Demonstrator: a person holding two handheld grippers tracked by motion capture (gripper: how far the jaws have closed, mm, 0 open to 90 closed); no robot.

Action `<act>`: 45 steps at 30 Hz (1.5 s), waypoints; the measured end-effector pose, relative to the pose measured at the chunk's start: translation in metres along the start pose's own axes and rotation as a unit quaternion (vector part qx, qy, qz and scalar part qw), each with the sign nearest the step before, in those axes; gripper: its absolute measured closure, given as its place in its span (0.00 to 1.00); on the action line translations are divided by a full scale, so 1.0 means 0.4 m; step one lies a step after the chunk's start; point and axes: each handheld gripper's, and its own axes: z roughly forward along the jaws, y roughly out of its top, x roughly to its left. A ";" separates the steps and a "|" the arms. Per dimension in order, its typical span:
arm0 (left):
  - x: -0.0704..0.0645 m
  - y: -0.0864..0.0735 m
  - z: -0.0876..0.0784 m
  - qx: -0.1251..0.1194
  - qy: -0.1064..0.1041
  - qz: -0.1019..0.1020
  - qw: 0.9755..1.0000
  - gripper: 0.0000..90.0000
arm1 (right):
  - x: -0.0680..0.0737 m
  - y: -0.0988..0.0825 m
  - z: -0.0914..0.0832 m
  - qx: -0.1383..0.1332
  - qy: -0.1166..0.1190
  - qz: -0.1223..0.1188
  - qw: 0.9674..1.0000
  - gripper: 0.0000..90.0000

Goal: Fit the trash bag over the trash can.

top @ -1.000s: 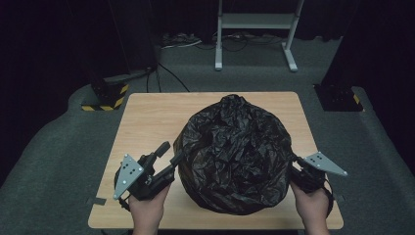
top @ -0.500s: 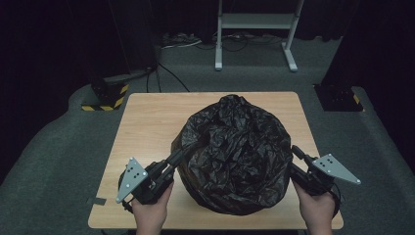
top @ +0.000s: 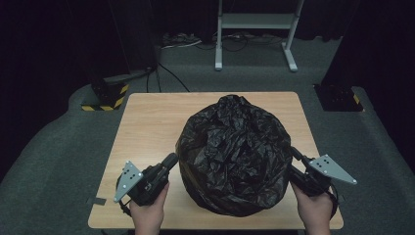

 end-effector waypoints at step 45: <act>-0.003 -0.174 0.120 0.115 0.019 0.011 0.993 1.00 | 0.005 -0.040 0.017 0.016 0.002 0.005 1.000 0.60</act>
